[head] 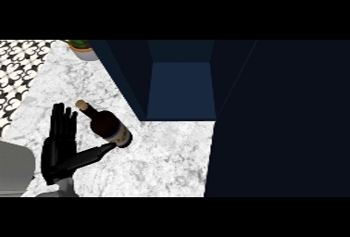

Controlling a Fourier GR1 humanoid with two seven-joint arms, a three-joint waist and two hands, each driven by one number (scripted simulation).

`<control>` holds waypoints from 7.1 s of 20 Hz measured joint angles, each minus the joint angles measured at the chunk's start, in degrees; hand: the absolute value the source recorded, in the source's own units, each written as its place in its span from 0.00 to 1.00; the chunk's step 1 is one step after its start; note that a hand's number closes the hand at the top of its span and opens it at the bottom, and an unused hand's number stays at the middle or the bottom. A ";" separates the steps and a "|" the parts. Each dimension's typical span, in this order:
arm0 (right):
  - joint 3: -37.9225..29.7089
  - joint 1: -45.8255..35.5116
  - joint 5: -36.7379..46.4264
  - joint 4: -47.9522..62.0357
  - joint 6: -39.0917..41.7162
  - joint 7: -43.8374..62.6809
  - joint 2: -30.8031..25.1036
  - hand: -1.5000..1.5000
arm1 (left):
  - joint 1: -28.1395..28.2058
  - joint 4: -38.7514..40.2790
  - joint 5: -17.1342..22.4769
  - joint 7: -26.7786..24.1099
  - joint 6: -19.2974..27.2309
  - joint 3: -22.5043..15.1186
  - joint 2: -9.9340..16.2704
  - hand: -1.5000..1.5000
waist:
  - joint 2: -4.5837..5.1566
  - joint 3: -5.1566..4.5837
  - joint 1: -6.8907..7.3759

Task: Pick up the wine, place it into the cabinet and close the cabinet

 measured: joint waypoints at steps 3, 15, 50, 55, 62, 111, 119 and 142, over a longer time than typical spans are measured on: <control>-0.10 0.44 -0.03 -0.26 0.28 0.03 -0.02 0.00 | -0.28 5.72 0.61 -4.45 -2.54 1.02 -0.39 0.00 | 0.01 -0.01 -0.06; -0.43 1.72 0.21 -0.68 0.99 -1.06 0.34 0.00 | -5.17 25.84 1.72 -18.36 -8.19 2.59 -3.16 0.00 | 0.01 -0.01 -0.12; 0.84 1.54 1.14 -0.50 2.13 0.46 1.54 0.00 | -27.59 59.80 8.39 -35.67 -19.77 11.24 -2.36 1.00 | 0.06 -0.01 -0.27; -0.59 0.33 0.87 -0.57 2.27 1.80 0.93 0.00 | -29.38 61.09 9.02 -35.24 -21.39 10.72 -2.55 1.00 | 0.09 -0.02 -0.33; -2.20 -0.09 0.40 0.32 2.87 0.71 0.98 0.00 | -22.37 58.88 9.21 -32.85 -29.83 9.19 1.03 1.00 | -0.02 0.02 0.05; -5.07 -0.79 -2.86 2.63 4.91 0.44 0.51 0.00 | -17.13 26.66 33.99 -22.29 2.51 -31.78 -3.98 1.00 | 0.07 -0.01 -0.34; -5.15 0.55 -4.30 3.57 5.68 -2.10 0.99 0.00 | -24.55 32.60 39.03 -25.48 4.17 -34.06 -3.98 1.00 | 0.08 0.00 -0.35; -3.29 3.77 -3.90 4.63 7.22 -6.32 1.57 0.00 | -49.72 57.54 49.22 -25.49 1.46 -27.23 -4.00 1.00 | 0.39 -0.05 -1.23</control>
